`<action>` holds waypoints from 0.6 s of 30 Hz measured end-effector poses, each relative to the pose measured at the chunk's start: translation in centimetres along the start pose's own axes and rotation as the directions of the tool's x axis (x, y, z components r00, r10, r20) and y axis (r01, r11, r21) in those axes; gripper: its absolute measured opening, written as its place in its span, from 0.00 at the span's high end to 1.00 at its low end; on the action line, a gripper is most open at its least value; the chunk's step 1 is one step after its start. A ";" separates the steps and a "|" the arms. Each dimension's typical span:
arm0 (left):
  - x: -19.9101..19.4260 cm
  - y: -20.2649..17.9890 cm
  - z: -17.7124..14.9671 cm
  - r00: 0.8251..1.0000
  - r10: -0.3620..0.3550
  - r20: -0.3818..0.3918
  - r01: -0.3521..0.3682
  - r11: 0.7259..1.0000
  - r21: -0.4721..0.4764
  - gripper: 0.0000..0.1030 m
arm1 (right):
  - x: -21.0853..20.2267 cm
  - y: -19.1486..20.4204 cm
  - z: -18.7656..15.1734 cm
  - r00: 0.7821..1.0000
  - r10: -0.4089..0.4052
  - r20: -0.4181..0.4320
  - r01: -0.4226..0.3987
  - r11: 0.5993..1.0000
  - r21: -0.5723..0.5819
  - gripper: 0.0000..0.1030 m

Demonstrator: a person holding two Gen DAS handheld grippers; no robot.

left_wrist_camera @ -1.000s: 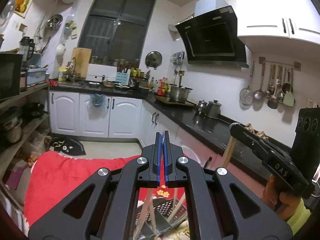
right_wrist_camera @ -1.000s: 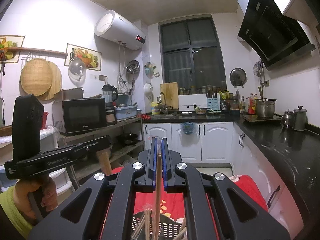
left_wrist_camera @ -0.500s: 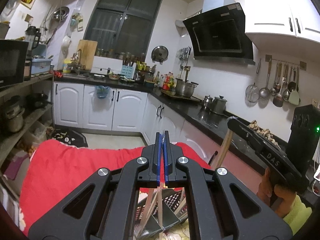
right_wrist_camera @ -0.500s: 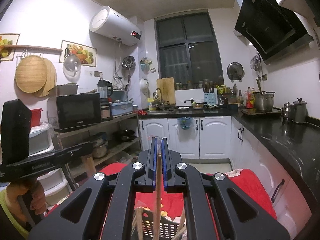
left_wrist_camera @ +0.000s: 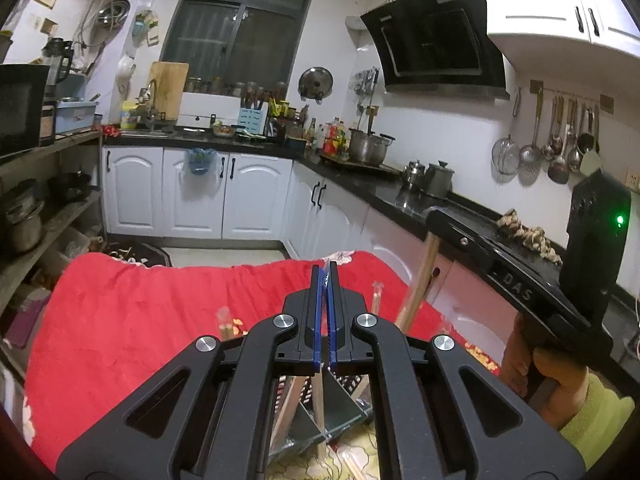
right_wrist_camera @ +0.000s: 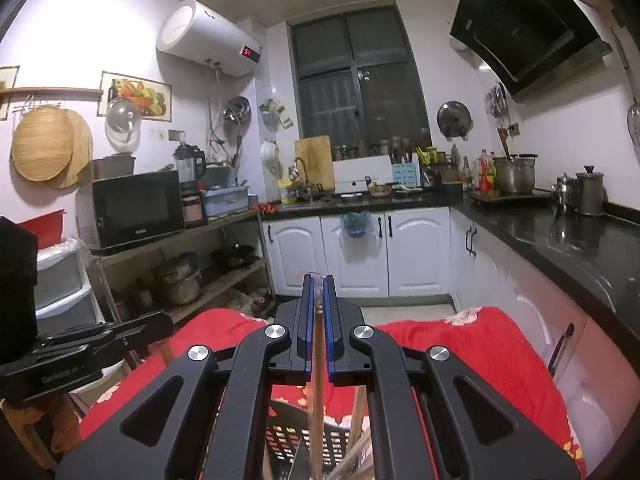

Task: Organize utensils
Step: 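Lower the chopsticks into the caddy and open the right gripper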

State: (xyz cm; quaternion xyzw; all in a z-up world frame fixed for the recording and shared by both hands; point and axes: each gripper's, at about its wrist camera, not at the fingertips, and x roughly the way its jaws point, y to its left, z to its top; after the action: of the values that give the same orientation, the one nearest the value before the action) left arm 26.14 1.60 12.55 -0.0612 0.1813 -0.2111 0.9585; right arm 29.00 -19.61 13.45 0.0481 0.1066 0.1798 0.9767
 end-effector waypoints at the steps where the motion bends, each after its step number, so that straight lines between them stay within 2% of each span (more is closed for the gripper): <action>1: 0.1 -0.1 -0.2 1.000 0.001 -0.005 -0.001 1.000 0.003 0.99 | 0.1 0.0 -0.2 1.000 -0.001 -0.004 0.001 1.000 0.001 0.95; 9: 1.1 0.3 -1.4 0.999 0.007 -0.038 -0.007 1.000 -0.009 0.99 | 0.3 0.2 -1.6 1.000 -0.006 -0.028 0.006 1.000 -0.001 0.95; 15: 1.8 0.4 -2.4 0.997 0.013 -0.080 -0.013 1.000 -0.008 0.99 | 0.1 0.0 -2.4 0.998 -0.040 -0.058 0.040 0.999 -0.003 0.93; 17: 1.8 0.5 -2.6 0.996 0.019 -0.087 -0.021 1.000 -0.017 0.97 | 0.1 -0.2 -2.8 0.995 -0.061 -0.085 0.062 0.998 0.010 0.78; 18: 1.8 0.5 -2.7 0.996 0.024 -0.088 -0.025 1.000 -0.017 0.94 | 0.0 -0.3 -2.8 0.994 -0.060 -0.092 0.062 0.998 0.016 0.66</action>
State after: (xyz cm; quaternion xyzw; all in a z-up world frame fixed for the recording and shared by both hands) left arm 26.83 1.15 9.37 -0.0585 0.2260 -0.2002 0.9515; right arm 28.48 -19.74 10.65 0.0459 0.1542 0.1508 0.9754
